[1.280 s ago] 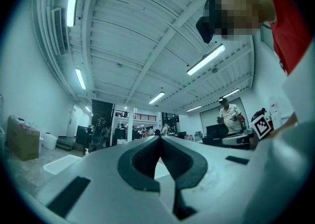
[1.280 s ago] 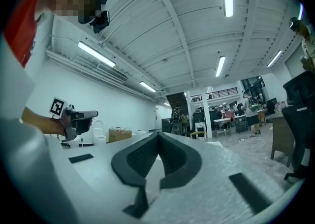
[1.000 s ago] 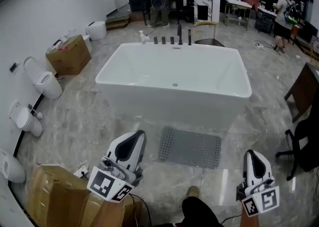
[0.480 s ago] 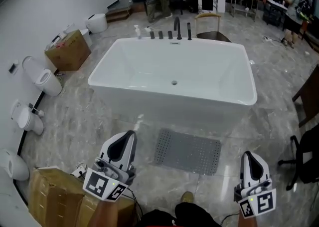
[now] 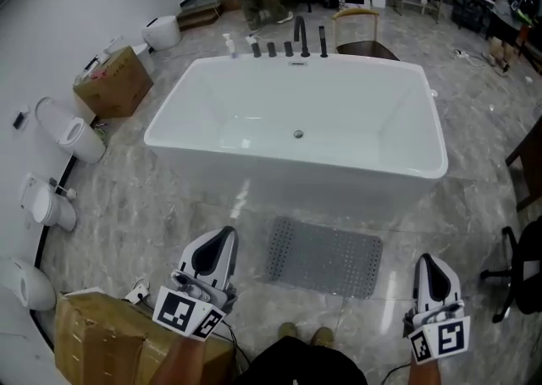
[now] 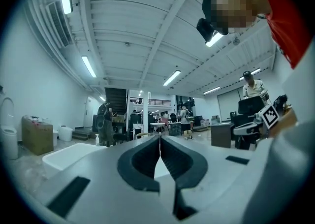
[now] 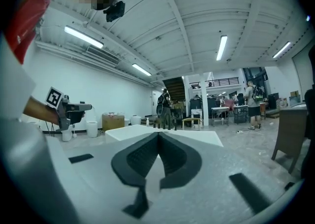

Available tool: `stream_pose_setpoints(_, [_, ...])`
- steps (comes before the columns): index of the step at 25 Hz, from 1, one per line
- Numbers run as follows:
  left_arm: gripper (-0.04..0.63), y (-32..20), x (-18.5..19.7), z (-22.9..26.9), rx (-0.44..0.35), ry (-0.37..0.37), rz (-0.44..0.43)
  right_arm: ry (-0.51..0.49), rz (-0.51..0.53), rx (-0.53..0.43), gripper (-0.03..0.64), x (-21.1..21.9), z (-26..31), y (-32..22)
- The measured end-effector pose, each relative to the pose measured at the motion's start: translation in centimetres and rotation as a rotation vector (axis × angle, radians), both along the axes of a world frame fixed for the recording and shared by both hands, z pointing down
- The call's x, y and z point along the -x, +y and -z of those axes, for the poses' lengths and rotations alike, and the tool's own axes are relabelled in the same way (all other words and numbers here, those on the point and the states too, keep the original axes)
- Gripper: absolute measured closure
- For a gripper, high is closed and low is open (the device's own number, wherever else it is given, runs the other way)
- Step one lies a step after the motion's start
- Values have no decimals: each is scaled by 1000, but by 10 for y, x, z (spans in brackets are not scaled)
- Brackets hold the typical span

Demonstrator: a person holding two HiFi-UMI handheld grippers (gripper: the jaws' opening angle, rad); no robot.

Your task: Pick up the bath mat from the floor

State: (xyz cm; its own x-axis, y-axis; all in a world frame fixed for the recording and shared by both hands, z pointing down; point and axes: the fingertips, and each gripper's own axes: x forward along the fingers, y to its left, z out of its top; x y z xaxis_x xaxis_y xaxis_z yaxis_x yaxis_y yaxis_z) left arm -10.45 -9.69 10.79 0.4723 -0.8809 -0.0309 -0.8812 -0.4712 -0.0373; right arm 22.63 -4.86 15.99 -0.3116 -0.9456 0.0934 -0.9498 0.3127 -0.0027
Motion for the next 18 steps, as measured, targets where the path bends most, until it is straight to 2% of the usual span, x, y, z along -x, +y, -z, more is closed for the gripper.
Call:
stream_pose_setpoints(9, [583, -50, 9, -99, 131, -11, -29, 6, -87, 88, 614, -3, -75, -35])
stream_pose_setpoints(18, [583, -81, 35, -223, 225, 1, 12, -2, -101, 166, 614, 7, -179, -59])
